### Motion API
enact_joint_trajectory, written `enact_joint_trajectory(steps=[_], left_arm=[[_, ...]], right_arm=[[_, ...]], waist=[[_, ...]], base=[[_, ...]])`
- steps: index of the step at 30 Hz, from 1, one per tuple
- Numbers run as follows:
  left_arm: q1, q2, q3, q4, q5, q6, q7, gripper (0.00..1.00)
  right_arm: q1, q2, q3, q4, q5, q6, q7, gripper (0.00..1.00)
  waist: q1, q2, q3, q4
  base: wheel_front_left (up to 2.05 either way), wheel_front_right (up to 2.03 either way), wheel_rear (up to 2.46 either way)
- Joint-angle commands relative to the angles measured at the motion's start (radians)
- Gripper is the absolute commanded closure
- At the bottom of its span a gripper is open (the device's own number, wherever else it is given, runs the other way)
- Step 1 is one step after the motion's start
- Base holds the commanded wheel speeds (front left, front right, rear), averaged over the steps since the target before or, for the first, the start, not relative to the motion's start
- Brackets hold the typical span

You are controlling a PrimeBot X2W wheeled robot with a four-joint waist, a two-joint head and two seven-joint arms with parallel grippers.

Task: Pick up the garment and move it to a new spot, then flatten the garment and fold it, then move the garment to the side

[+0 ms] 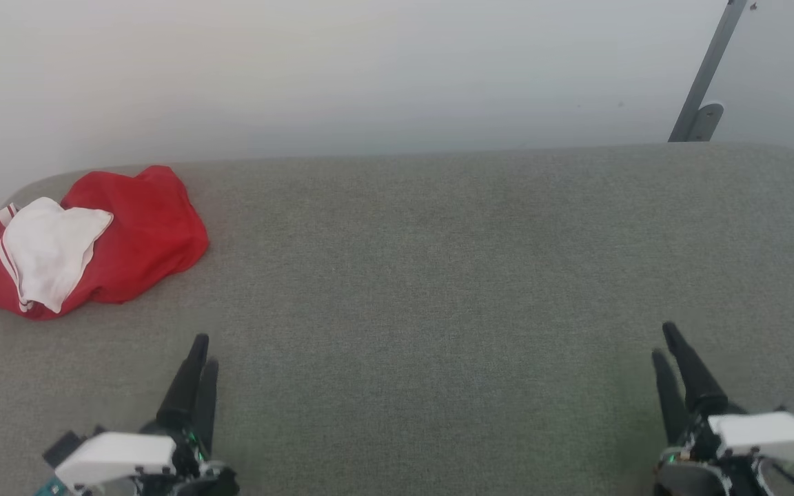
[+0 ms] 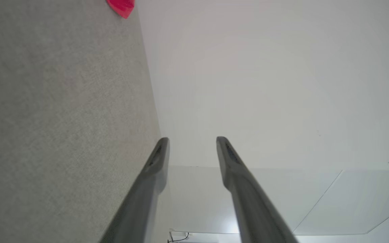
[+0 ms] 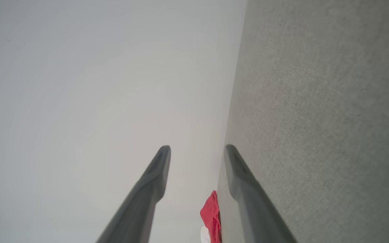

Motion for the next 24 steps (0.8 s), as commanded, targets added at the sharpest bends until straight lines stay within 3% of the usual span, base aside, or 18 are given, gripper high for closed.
enact_joint_trajectory(steps=[1, 12, 24], left_arm=[[0.009, -0.001, 0.0, 0.008, 0.0, 0.0, -0.001, 0.0], [0.014, 0.005, -0.014, -0.032, 0.026, 0.009, -0.045, 0.0], [0.014, 0.051, -0.043, -0.067, 0.216, 0.047, -0.109, 0.0]], right_arm=[[0.01, 0.001, 0.002, 0.008, 0.0, 0.0, -0.001, 0.0], [-0.009, -0.003, 0.05, 0.0, -0.028, 0.0, -0.05, 0.0], [-0.046, -0.025, 0.1, 0.029, -0.192, 0.0, -0.109, 0.0]], waist=[[0.0, 0.0, 0.0, 0.0], [0.0, 0.0, 0.0, -0.001], [0.0, 0.0, -0.001, -0.001]], base=[[0.0, 0.0, 0.0], [0.0, 0.0, 0.0], [0.0, 0.0, 0.0]])
